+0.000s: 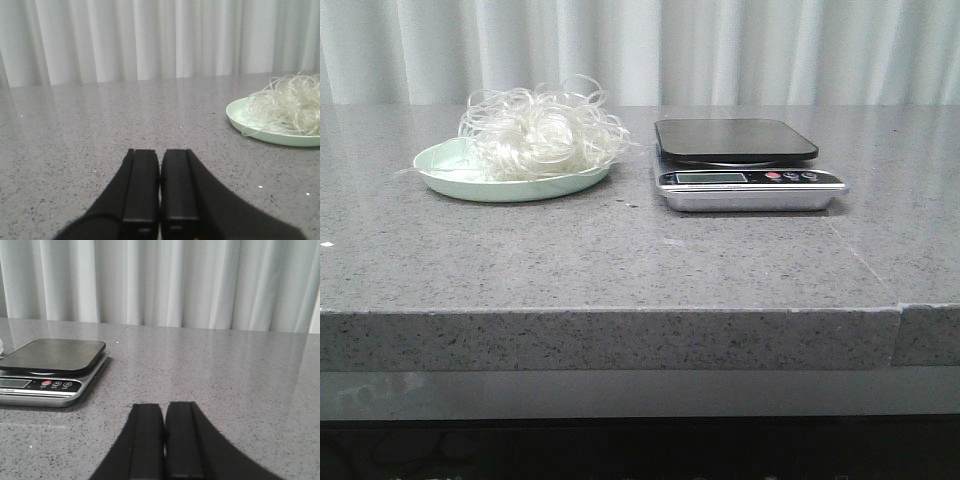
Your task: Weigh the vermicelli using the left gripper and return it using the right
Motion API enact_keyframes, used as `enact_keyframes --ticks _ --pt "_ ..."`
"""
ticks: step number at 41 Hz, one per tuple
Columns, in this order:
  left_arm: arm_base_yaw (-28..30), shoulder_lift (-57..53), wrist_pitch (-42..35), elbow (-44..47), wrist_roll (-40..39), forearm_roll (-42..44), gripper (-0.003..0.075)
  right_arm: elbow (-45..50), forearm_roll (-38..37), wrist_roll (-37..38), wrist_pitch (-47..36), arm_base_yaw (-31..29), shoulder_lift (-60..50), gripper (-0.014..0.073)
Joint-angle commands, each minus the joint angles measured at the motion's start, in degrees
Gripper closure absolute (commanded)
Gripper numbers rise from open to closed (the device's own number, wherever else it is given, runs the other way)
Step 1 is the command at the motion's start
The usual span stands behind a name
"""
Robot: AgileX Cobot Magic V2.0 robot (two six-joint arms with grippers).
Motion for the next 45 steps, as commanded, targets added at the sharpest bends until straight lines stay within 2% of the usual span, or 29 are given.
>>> enact_keyframes --ticks 1,30,37,41,45 --pt "-0.3 -1.1 -4.4 0.5 -0.5 -0.6 0.0575 -0.5 -0.1 -0.3 -4.9 0.0 -0.9 0.0428" --pt "-0.3 -1.1 -4.4 0.5 -0.5 -0.6 0.0575 -0.5 -0.1 -0.3 -5.0 0.0 -0.9 0.0428" --pt "-0.3 -1.1 -4.6 0.5 -0.5 -0.6 0.0575 -0.5 -0.1 -0.3 -8.4 0.0 -0.9 0.0428" --pt "-0.3 -1.1 -6.4 0.4 -0.5 -3.6 0.0575 -1.2 -0.1 -0.3 -9.8 0.0 -0.9 0.0428" --pt "-0.3 -1.1 -8.7 -0.8 -0.5 -3.7 0.0575 -4.4 -0.1 -0.3 -7.0 0.0 -0.9 0.0428"
